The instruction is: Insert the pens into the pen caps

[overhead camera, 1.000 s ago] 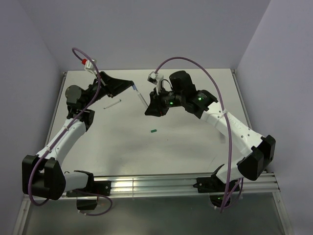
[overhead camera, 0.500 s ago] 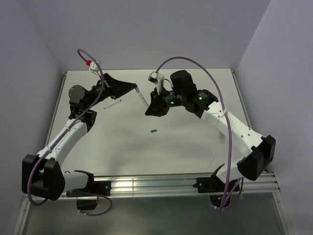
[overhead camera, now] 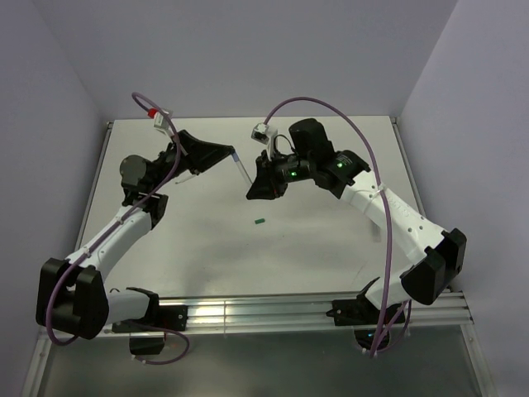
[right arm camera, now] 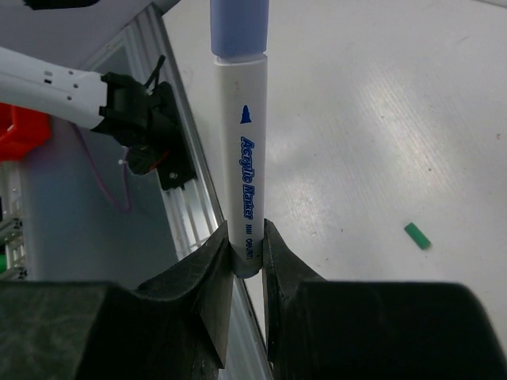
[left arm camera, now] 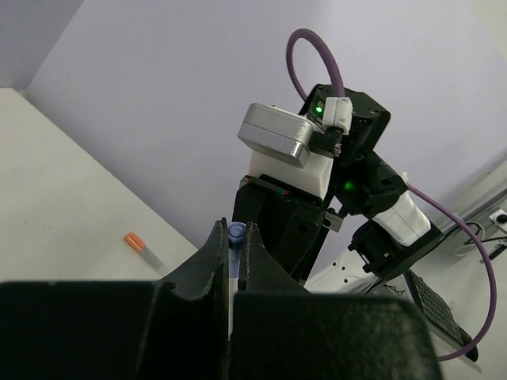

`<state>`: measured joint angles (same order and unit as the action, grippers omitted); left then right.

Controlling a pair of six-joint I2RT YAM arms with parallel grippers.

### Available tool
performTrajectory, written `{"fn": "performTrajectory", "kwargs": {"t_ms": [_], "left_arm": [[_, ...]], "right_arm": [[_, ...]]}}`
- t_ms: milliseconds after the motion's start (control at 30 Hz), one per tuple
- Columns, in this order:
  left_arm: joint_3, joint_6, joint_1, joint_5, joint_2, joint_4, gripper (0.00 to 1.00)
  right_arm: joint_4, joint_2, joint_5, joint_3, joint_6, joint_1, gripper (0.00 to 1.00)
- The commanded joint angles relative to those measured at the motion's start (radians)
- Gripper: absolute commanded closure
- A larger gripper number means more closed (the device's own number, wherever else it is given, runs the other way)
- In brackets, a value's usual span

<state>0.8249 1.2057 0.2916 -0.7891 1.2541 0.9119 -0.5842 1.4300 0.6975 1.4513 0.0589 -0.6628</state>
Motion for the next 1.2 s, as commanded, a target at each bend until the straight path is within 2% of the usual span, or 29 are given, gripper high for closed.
{"fn": "performTrajectory", "kwargs": {"t_ms": [0, 167, 300, 400, 500, 667, 767, 833, 1033, 1167], "left_arm": [[-0.027, 0.046, 0.03, -0.102, 0.001, 0.163, 1.0], [-0.03, 0.087, 0.03, -0.148, -0.004, 0.271, 0.92], [0.002, 0.106, 0.018, -0.16, -0.01, 0.292, 0.62], [0.037, 0.114, -0.014, -0.153, -0.015, 0.262, 0.5], [0.06, 0.12, -0.049, -0.133, -0.019, 0.248, 0.43], [0.091, 0.127, -0.074, -0.165, -0.027, 0.278, 0.37], [0.141, 0.114, -0.074, -0.284, -0.016, 0.315, 0.33], [0.186, 0.104, -0.075, -0.344, -0.009, 0.318, 0.34], [0.226, 0.072, -0.083, -0.329, -0.021, 0.225, 0.37], [0.24, 0.069, -0.085, -0.314, -0.009, 0.223, 0.39]], "right_arm": [[0.147, -0.04, 0.115, 0.075, -0.011, 0.006, 1.0], [0.155, -0.066, 0.197, 0.072, -0.04, 0.009, 1.0], [0.153, -0.092, 0.212, 0.052, -0.048, 0.012, 1.0], [0.153, -0.111, 0.218, 0.035, -0.079, 0.015, 1.0], [0.153, -0.123, 0.234, 0.015, -0.083, 0.015, 1.0], [0.156, -0.132, 0.269, -0.015, -0.096, 0.015, 1.0], [0.165, -0.129, 0.299, -0.023, -0.099, 0.015, 1.0], [0.17, -0.123, 0.325, -0.026, -0.093, 0.015, 1.0], [0.187, -0.102, 0.35, -0.026, -0.073, 0.014, 1.0], [0.195, -0.097, 0.362, -0.038, -0.064, 0.014, 1.0]]}}
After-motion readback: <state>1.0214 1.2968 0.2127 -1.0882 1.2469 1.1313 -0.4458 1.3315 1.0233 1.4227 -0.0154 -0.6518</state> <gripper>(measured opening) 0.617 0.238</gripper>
